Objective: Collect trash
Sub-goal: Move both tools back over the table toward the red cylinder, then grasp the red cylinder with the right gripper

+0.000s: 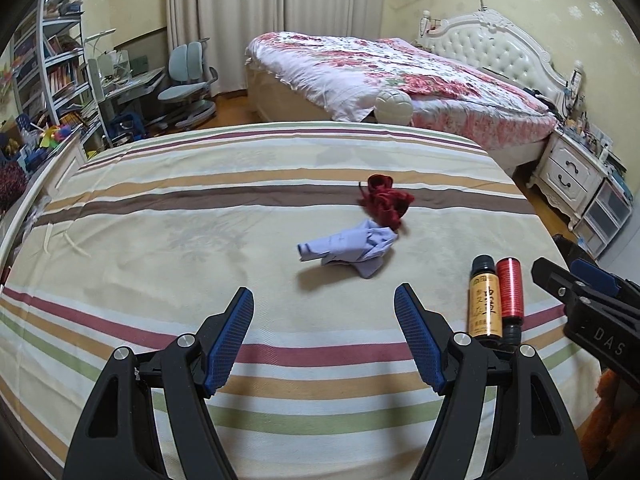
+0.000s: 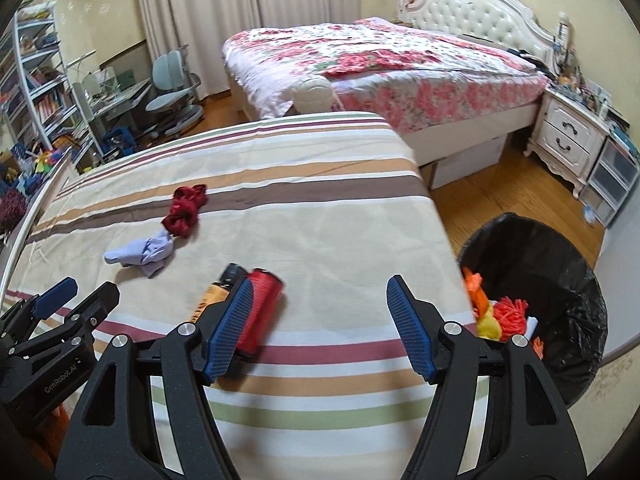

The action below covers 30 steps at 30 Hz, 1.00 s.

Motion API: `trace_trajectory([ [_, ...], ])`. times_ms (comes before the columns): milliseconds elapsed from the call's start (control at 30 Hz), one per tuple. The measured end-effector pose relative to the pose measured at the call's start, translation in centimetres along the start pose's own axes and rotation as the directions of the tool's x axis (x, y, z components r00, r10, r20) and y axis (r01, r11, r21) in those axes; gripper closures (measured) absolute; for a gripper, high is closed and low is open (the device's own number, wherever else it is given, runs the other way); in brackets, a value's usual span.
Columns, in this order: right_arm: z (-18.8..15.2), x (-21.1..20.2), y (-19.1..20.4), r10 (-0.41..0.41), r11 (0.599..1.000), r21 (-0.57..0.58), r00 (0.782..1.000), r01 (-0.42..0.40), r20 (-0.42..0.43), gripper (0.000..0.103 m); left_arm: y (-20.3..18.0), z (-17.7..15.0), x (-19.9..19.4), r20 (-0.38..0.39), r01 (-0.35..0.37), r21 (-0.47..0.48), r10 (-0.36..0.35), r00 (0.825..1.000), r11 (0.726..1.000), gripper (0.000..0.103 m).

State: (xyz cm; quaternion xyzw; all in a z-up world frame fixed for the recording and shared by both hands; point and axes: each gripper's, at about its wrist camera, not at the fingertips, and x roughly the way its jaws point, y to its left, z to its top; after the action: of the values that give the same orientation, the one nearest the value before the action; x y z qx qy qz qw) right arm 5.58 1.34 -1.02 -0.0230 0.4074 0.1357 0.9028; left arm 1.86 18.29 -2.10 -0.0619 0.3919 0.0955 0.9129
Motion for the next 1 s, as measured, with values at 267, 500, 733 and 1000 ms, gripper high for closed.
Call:
trace_trajectory([
  [267,-0.8,1.5,1.6,-0.009,1.0,-0.019,0.999,0.009,-0.043,0.041,1.6,-0.6,0.3,-0.018,0.004,-0.026,-0.005,1.0,1.0,0.032],
  [500,-1.2,2.0,1.8,-0.003,1.0,-0.017,0.998,0.002,-0.065,0.053,1.5,-0.7,0.6,-0.028,0.021,-0.032,-0.022,0.999,0.999,0.032],
  [733,-1.7,1.9,1.2,-0.004,1.0,0.007,0.998,0.005,-0.068,0.053,1.3,-0.9,0.7,-0.033,0.026,-0.024,-0.027,0.999,0.999,0.032],
  [1000,-2.0,1.0,0.7,-0.019,1.0,0.018,0.999,0.02,-0.048,0.042,1.4,-0.9,0.5,-0.032,0.029,-0.03,-0.03,0.999,0.999,0.032],
])
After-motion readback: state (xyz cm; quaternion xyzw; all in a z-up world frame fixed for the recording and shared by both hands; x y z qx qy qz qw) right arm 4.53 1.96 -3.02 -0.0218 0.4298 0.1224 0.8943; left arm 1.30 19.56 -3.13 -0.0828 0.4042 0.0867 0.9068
